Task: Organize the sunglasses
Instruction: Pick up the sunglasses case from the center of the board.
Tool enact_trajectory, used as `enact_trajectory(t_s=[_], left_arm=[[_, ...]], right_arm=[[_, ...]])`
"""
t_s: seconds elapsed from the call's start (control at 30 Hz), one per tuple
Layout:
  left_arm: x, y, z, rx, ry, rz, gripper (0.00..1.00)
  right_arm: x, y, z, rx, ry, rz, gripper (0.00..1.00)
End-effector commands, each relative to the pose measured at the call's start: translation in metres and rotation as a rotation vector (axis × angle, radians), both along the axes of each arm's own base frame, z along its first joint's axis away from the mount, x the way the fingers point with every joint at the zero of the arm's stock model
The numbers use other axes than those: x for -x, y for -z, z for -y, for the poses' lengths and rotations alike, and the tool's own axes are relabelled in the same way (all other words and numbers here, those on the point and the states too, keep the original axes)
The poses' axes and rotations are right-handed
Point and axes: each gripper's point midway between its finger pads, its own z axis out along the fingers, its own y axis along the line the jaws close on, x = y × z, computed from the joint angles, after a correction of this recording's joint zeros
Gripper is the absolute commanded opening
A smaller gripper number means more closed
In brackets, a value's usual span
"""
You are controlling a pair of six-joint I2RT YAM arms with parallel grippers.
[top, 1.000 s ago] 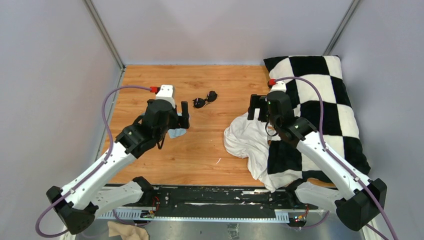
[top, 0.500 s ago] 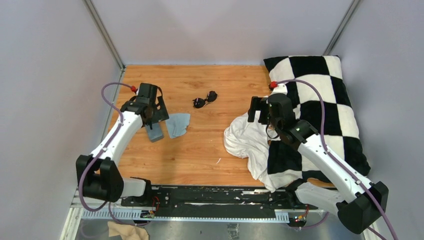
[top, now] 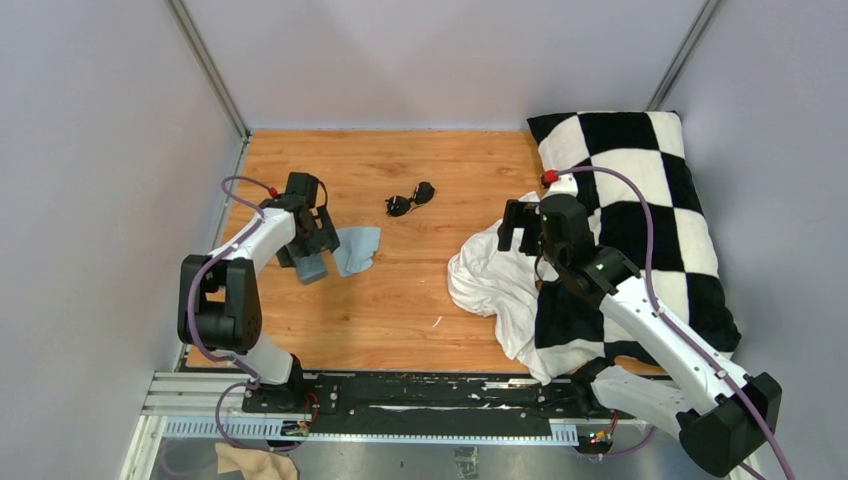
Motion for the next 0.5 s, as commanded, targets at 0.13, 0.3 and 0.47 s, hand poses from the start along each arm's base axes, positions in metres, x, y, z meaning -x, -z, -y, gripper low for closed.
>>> enact_trajectory(t_s=[0.13, 0.3, 0.47], left_arm=[[-0.002, 0.013, -0.013, 0.002, -0.05, 0.002, 1.0], [-0.001, 0.02, -0.019, -0.01, -0.056, -0.01, 1.0], [0.0, 0.03, -0.021, 0.001, -0.066, -0.023, 0.98]], right_arm=[[0.005, 0.006, 0.01, 0.015, 0.026, -0.019, 1.0], [0.005, 0.008, 0.009, 0.015, 0.023, -0.028, 1.0], [0.005, 0.01, 0.007, 0.015, 0.018, -0.037, 1.0]])
